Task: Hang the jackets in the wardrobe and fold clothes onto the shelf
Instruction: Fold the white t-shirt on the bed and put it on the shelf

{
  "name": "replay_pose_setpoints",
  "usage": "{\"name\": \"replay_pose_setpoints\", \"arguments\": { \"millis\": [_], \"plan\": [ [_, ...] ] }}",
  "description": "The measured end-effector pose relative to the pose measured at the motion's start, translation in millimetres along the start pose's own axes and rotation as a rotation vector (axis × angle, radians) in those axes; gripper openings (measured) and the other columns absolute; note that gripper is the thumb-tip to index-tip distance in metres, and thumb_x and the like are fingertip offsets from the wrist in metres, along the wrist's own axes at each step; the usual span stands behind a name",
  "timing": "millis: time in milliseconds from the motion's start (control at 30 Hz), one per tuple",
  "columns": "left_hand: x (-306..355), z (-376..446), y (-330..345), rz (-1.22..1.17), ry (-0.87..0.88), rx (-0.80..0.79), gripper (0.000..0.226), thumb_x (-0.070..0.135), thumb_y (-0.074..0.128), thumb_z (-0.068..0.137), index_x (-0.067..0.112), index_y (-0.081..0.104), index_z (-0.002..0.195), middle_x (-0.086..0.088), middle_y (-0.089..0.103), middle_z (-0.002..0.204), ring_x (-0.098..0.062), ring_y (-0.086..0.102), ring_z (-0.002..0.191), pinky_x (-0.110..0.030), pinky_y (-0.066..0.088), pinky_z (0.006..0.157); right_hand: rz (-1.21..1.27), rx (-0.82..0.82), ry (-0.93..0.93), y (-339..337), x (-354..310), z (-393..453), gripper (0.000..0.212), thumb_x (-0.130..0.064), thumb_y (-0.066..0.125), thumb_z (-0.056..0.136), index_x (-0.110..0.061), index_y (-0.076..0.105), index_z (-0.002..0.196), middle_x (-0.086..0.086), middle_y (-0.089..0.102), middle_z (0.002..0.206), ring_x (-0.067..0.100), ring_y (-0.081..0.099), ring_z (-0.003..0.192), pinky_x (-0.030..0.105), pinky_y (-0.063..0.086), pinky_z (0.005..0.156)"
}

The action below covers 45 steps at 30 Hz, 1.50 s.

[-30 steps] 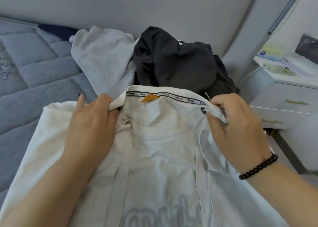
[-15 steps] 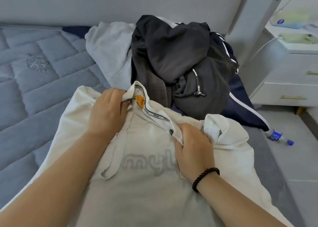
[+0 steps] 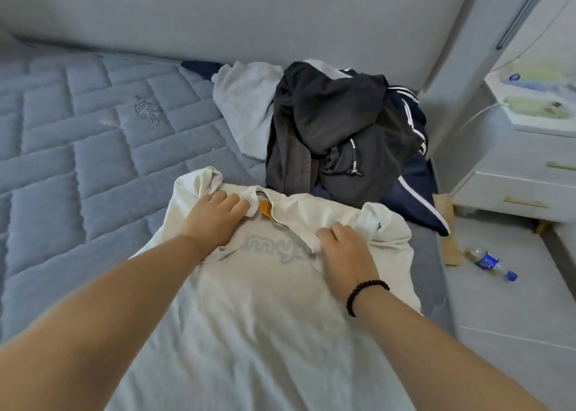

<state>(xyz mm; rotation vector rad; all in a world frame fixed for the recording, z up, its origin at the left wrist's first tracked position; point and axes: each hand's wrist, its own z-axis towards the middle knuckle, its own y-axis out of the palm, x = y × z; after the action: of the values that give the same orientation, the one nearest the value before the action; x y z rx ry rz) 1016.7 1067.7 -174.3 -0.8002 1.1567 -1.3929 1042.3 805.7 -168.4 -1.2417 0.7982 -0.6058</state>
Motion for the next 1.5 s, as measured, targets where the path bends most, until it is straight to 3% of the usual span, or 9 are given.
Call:
{"name": "replay_pose_setpoints", "arguments": {
  "millis": [100, 200, 633, 733, 867, 1000, 1200, 1333, 1500],
  "plan": [
    [23, -17, -28, 0.04, 0.038, -0.052, 0.042, 0.005, 0.087, 0.052, 0.011, 0.065, 0.087, -0.006, 0.06, 0.072, -0.027, 0.055, 0.051, -0.029, 0.044, 0.039, 0.012, 0.027, -0.052, -32, 8, -43, 0.034, 0.02, 0.067, 0.055, 0.0, 0.066, 0.082, 0.013, 0.059, 0.078, 0.031, 0.061, 0.068, 0.038, 0.05, 0.051],
    [41, -58, -59, -0.039, 0.099, 0.006, 0.059, -0.007, 0.08, 0.053, 0.016, 0.044, 0.094, -0.008, 0.06, 0.076, -0.026, 0.053, 0.05, -0.025, 0.039, 0.032, -0.085, 0.096, -0.089, -54, 11, -89, 0.046, 0.023, 0.077, 0.03, -0.003, 0.068, 0.067, 0.008, 0.057, 0.06, 0.024, 0.057, 0.048, 0.025, 0.039, 0.03],
    [92, -287, -132, -0.135, 0.336, 0.048, 0.043, 0.003, 0.044, 0.073, 0.019, 0.049, 0.112, -0.011, 0.073, 0.102, -0.022, 0.071, 0.068, -0.025, 0.055, 0.049, -0.142, -0.009, -0.121, -53, -65, -270, 0.048, 0.014, 0.076, 0.019, -0.012, 0.061, 0.055, 0.001, 0.048, 0.052, 0.019, 0.049, 0.045, 0.024, 0.029, 0.033],
    [113, -327, -141, -0.134, 0.338, 0.053, 0.053, 0.003, 0.069, 0.065, 0.019, 0.051, 0.112, -0.012, 0.073, 0.104, -0.026, 0.073, 0.079, -0.031, 0.06, 0.061, -0.177, -0.051, -0.105, -49, -85, -308, 0.05, 0.013, 0.073, 0.014, -0.015, 0.058, 0.052, -0.001, 0.047, 0.05, 0.018, 0.048, 0.044, 0.023, 0.023, 0.036],
    [138, -368, -159, -0.137, 0.336, 0.029, 0.04, 0.01, 0.048, 0.076, 0.022, 0.05, 0.113, -0.01, 0.073, 0.106, -0.025, 0.073, 0.085, -0.031, 0.06, 0.066, -0.222, -0.068, -0.095, -48, -102, -345, 0.05, 0.01, 0.079, 0.012, -0.016, 0.059, 0.05, -0.001, 0.049, 0.05, 0.016, 0.051, 0.044, 0.022, 0.029, 0.034],
    [151, -401, -168, -0.191, 0.274, 0.027, 0.058, -0.001, 0.068, 0.06, 0.023, 0.05, 0.109, -0.008, 0.074, 0.105, -0.025, 0.074, 0.084, -0.032, 0.061, 0.065, -0.256, -0.083, -0.118, -51, -117, -374, 0.049, 0.003, 0.08, 0.009, -0.018, 0.058, 0.047, -0.001, 0.048, 0.048, 0.015, 0.051, 0.044, 0.022, 0.028, 0.036],
    [159, -433, -178, -0.169, 0.197, 0.011, 0.045, 0.014, 0.006, 0.103, 0.024, 0.049, 0.106, -0.005, 0.074, 0.104, -0.024, 0.074, 0.086, -0.031, 0.06, 0.064, -0.17, -0.228, -0.224, -56, -127, -402, 0.033, -0.018, 0.085, 0.035, -0.025, 0.062, 0.056, -0.008, 0.055, 0.059, 0.011, 0.056, 0.058, 0.019, 0.041, 0.048],
    [176, -426, -192, -0.206, 0.061, -0.101, 0.024, 0.033, 0.036, 0.09, 0.027, 0.057, 0.097, 0.001, 0.073, 0.104, -0.023, 0.071, 0.099, -0.039, 0.054, 0.088, 0.163, -0.349, -0.026, -57, -115, -411, 0.038, -0.013, 0.046, 0.078, -0.022, 0.059, 0.113, -0.011, 0.051, 0.116, 0.012, 0.046, 0.111, 0.02, 0.037, 0.088],
    [238, -390, -200, -0.436, -0.275, -0.116, 0.034, 0.039, 0.051, 0.076, 0.02, 0.072, 0.095, -0.002, 0.066, 0.12, -0.025, 0.06, 0.116, -0.049, 0.046, 0.097, 0.606, 0.017, 0.561, -55, -92, -400, 0.033, 0.001, 0.046, 0.085, -0.022, 0.056, 0.107, -0.009, 0.053, 0.112, 0.008, 0.053, 0.1, 0.019, 0.043, 0.087]
  ]
}}
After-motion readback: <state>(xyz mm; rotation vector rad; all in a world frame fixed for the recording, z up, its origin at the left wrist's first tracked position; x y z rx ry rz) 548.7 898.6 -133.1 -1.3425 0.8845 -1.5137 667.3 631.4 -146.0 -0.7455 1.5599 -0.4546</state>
